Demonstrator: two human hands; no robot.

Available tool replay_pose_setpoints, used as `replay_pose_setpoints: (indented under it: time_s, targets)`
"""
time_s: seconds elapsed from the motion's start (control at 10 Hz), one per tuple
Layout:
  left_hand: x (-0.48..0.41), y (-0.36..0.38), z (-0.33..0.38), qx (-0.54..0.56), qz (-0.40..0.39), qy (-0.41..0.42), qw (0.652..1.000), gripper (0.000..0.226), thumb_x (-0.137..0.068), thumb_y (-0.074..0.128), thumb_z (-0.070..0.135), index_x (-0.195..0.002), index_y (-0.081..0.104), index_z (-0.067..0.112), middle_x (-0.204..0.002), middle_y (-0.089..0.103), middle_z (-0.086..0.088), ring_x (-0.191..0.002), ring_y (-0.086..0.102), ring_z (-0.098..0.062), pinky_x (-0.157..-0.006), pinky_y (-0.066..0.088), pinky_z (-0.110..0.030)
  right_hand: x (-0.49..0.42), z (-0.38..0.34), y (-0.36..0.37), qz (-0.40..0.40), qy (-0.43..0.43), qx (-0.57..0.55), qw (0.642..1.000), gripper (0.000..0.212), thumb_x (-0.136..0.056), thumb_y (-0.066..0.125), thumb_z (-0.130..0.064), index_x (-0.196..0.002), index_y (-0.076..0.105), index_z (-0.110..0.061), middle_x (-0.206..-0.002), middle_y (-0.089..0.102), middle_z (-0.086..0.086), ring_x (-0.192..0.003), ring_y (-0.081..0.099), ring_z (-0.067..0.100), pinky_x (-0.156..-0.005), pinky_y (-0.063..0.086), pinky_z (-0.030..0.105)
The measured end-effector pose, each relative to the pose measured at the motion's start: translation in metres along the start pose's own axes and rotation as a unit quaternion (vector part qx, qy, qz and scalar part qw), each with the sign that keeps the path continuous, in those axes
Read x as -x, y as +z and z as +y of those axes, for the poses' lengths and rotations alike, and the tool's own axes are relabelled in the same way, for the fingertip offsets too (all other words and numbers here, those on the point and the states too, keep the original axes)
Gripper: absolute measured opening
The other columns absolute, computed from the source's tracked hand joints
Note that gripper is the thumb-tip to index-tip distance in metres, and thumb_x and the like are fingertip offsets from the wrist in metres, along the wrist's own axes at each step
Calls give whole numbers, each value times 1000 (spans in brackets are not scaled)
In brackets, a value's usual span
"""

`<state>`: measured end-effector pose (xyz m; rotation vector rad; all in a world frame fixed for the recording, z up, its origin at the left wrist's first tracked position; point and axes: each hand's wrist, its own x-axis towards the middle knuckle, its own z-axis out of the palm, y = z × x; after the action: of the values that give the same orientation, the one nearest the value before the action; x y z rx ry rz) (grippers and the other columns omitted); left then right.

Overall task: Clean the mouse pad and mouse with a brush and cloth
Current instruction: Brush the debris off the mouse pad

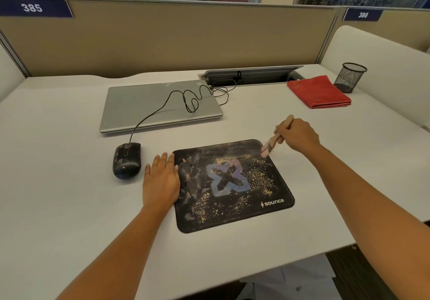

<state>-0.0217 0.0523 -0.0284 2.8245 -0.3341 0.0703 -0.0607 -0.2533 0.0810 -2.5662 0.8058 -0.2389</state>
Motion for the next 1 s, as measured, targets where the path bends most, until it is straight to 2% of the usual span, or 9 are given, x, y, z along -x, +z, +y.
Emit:
replay_pose_setpoints:
  time_s: [0.1, 0.2, 0.3, 0.4, 0.6, 0.7, 0.8, 0.9, 1.0]
  targets:
    - [0, -1, 1, 0, -2, 0, 1000, 49, -101, 16, 33, -147, 16, 17, -156, 15, -4, -145, 9, -21, -117, 4, -38, 0, 2, -4, 50, -21, 21, 998, 35, -93, 46, -33, -99, 67, -6, -98, 67, 15, -90, 60, 32, -69, 38, 32]
    - [0, -2, 1, 1, -2, -1, 1000, 49, -101, 16, 33, -148, 15, 17, -156, 14, -4, -145, 8, -21, -117, 3, -38, 5, -1, -1, -6, -52, -169, 984, 25, -93, 50, -27, -94, 69, -11, -93, 70, 15, -78, 56, 20, -69, 40, 30]
    - [0, -2, 1, 0, -6, -1, 1000, 50, -100, 16, 33, -148, 14, 17, -156, 13, -4, -145, 7, -21, -117, 3, -38, 6, 5, 4, -23, -27, -116, 993, 28, -93, 48, -32, -98, 69, -14, -97, 69, 12, -83, 57, 23, -70, 40, 31]
    - [0, -1, 1, 2, -5, 0, 1000, 50, -101, 16, 33, -148, 15, 17, -156, 14, -4, -145, 8, -21, -117, 3, -39, 4, 10, 2, 56, 8, -12, 998, 37, -93, 47, -36, -104, 66, -6, -104, 66, 16, -96, 59, 33, -72, 38, 33]
    - [-1, 1, -1, 2, 1, 3, 1000, 49, -101, 17, 33, -148, 16, 17, -156, 16, -4, -145, 10, -21, -117, 4, -39, 5, -1, 11, -12, -9, -159, 987, 34, -91, 53, -33, -105, 67, -6, -96, 67, 15, -85, 58, 26, -72, 43, 34]
    - [-1, 1, -2, 0, -1, 2, 1000, 49, -101, 16, 33, -148, 15, 18, -156, 15, -4, -145, 9, -21, -117, 4, -38, 4, -2, 11, 52, 20, -18, 998, 39, -92, 49, -36, -106, 62, -2, -106, 64, 18, -99, 59, 35, -74, 40, 34]
    - [-1, 1, -1, 1, -3, 2, 1000, 49, -101, 16, 33, -148, 15, 18, -156, 15, -4, -145, 9, -21, -117, 4, -38, 6, -12, 7, 96, -19, 6, 995, 35, -94, 47, -33, -104, 64, -4, -104, 66, 19, -96, 60, 35, -71, 37, 31]
    - [-1, 1, -1, 2, -2, 2, 1000, 49, -101, 17, 33, -148, 15, 18, -156, 15, -3, -145, 9, -21, -117, 3, -38, 15, -36, 16, 59, -65, -117, 989, 24, -92, 52, -28, -102, 67, -11, -90, 68, 9, -73, 58, 18, -62, 38, 23]
    - [-1, 0, -1, 3, -4, 2, 1000, 49, -101, 16, 33, -148, 15, 18, -156, 14, -3, -145, 8, -20, -117, 3, -38, 29, -68, 36, -40, -75, -244, 966, 22, -91, 55, -24, -106, 66, -12, -77, 66, -1, -61, 52, 9, -50, 40, 13]
